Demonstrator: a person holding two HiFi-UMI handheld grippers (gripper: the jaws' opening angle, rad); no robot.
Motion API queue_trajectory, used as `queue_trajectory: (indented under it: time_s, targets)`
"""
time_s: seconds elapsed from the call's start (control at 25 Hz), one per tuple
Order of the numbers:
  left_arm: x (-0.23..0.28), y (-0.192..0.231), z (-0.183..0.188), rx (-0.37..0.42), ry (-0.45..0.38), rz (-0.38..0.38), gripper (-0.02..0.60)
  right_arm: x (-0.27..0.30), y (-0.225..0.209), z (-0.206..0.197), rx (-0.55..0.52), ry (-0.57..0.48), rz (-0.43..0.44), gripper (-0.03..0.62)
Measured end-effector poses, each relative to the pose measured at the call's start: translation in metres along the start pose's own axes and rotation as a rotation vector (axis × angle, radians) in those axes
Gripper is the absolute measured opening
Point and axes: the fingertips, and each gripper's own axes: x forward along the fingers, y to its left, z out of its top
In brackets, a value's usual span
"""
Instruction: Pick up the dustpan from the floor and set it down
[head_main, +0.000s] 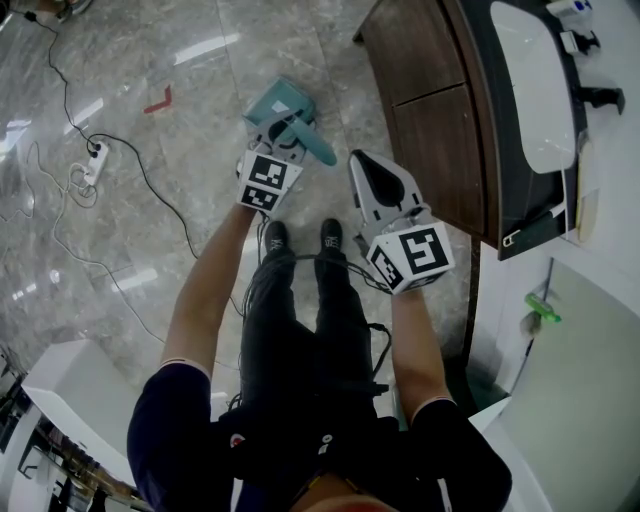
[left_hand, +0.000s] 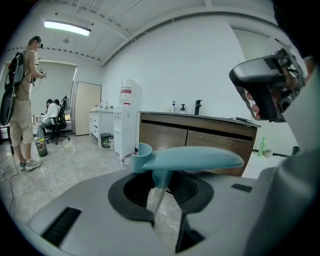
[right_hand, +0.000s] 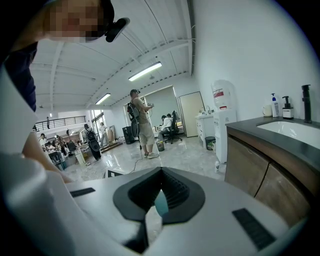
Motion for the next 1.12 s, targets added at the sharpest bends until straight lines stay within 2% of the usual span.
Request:
queue_trajectory:
  time_s: [0.36,0.6,0.8,1.12]
  targets:
    - [-0.007,0.001,0.004,-0.002,0.011,0.021,0.097,-0.007,-0.002,0.007,0.001,-0.018,0.004,0.006]
    - [-0.031,0.004,0.022,-0.047,-0.002,0.052,0.095,-0.015,0.002,0.018,0.001,-0.039,0.008,0.006]
    - [-0.068,-0.007,0.056,-0.049,-0.019,0.066,0.089,-0.030,0.013,0.039,-0.012,-0.063,0.025,0.006]
    - [-0.149,-0.037,0.133,-0.061,-0.068,0.082,0.089,-0.063,0.041,0.083,-0.027,-0.111,0.074,0.006]
